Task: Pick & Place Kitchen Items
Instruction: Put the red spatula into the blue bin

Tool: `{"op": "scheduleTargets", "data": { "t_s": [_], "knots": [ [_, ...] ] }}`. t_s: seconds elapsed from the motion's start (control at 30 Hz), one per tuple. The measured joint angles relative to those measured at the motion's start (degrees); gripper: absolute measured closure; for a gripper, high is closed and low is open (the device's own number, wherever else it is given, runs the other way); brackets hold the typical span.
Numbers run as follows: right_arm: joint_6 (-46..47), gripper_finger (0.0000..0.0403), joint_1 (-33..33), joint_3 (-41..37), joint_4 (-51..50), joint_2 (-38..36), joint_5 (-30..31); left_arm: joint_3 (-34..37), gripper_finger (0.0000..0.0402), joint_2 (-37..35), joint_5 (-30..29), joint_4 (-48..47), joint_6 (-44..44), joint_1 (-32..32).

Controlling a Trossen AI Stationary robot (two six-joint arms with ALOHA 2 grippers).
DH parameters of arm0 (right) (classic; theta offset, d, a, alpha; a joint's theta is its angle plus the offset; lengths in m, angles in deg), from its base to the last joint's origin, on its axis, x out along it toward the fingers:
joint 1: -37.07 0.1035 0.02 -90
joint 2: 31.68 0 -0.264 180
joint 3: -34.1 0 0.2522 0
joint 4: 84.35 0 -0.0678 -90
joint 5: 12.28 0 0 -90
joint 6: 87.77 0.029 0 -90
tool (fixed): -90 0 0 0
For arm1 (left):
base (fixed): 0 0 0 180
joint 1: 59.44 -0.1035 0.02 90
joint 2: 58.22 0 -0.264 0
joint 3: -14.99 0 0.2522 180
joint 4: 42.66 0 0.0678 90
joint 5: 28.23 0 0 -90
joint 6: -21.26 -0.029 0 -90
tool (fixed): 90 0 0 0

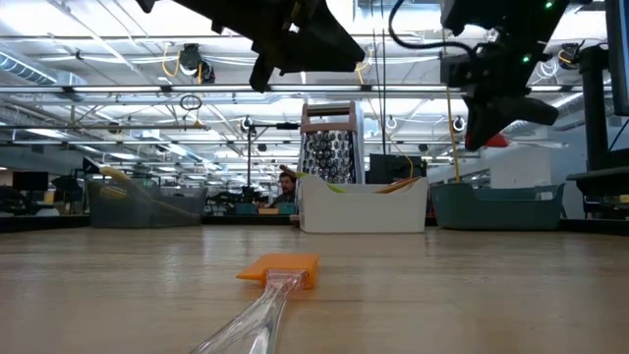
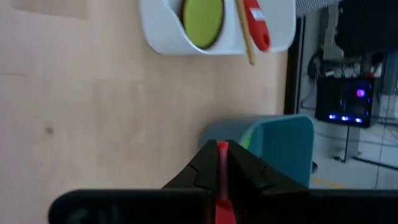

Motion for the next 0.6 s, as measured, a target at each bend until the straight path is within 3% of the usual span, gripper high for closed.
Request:
{"op": "scheduleTargets", "data": {
  "t_s": [0.3, 0.6],
  "knots": [
    [-7.7, 0.0390, -8.8, -0.9, 6.3, 0.0, -0.1, 0.0, 0.0325, 0.0, 0.0, -0.2, 1.0, 0.2],
    [-16.7, 0.0390, -16.1, -8.3, 19.2, 0.0, -0.4, 0.0, 0.0325, 0.0, 0.0, -0.2, 1.0, 0.2]
  ]
}}
